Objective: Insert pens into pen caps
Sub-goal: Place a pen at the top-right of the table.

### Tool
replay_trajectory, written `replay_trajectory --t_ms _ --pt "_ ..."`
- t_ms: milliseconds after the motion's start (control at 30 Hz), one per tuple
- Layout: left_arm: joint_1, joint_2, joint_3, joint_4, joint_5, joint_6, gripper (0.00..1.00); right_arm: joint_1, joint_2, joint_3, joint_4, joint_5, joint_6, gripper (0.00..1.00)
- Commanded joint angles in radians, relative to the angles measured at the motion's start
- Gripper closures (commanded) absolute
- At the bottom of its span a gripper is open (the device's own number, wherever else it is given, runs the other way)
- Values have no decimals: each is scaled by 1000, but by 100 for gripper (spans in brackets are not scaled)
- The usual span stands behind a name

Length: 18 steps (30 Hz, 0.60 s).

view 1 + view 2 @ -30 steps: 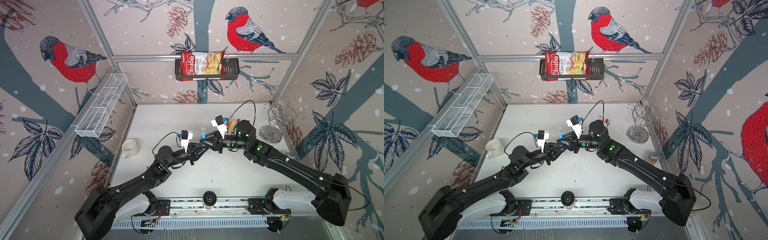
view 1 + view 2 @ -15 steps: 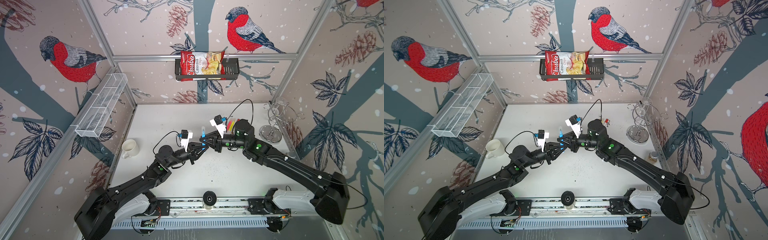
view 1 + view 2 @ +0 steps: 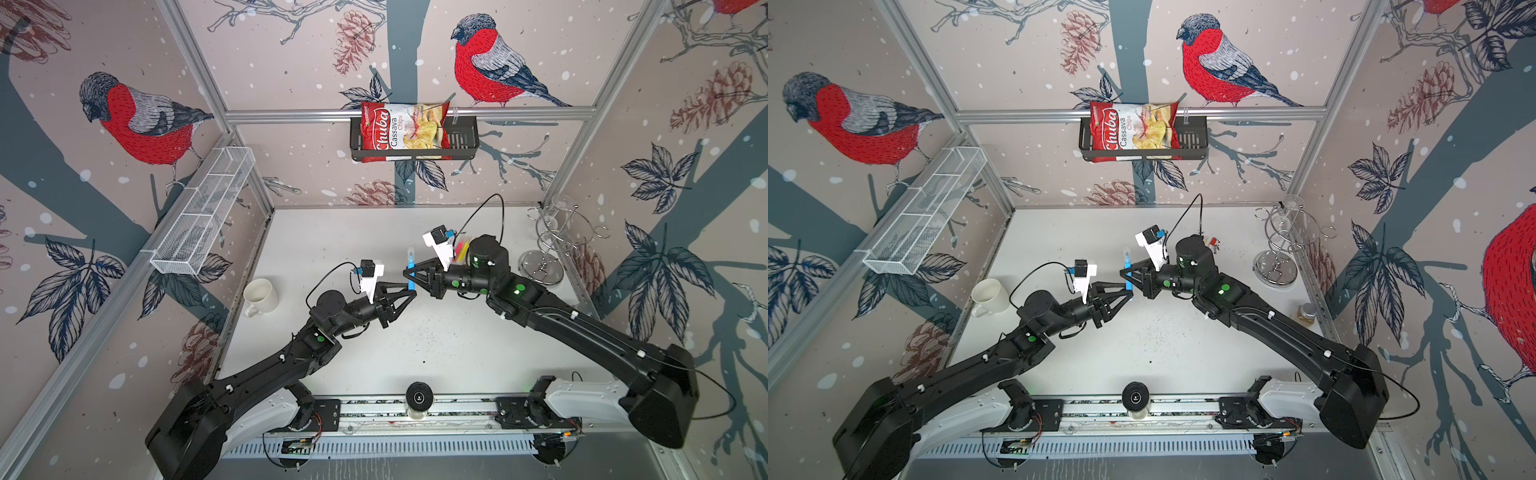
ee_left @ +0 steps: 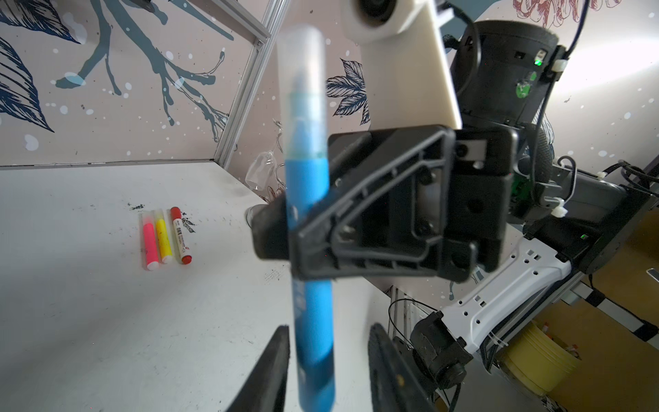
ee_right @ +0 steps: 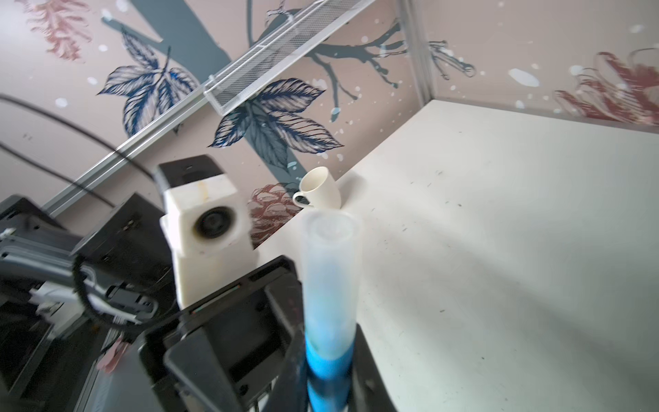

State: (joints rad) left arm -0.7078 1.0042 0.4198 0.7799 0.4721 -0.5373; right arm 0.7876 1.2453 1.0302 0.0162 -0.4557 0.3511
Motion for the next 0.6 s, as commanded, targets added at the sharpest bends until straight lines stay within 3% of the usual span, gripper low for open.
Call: replay_trajectory --t_ms 0,300,567 --pt "1 -17 3 -26 -43 37 62 -36 42 50 -74 106 59 100" --pt "1 -52 -5 -73 -98 52 62 -126 139 124 -191 252 147 100" --pt "1 -59 -3 -96 -115 69 61 -233 271 213 -325 239 183 100"
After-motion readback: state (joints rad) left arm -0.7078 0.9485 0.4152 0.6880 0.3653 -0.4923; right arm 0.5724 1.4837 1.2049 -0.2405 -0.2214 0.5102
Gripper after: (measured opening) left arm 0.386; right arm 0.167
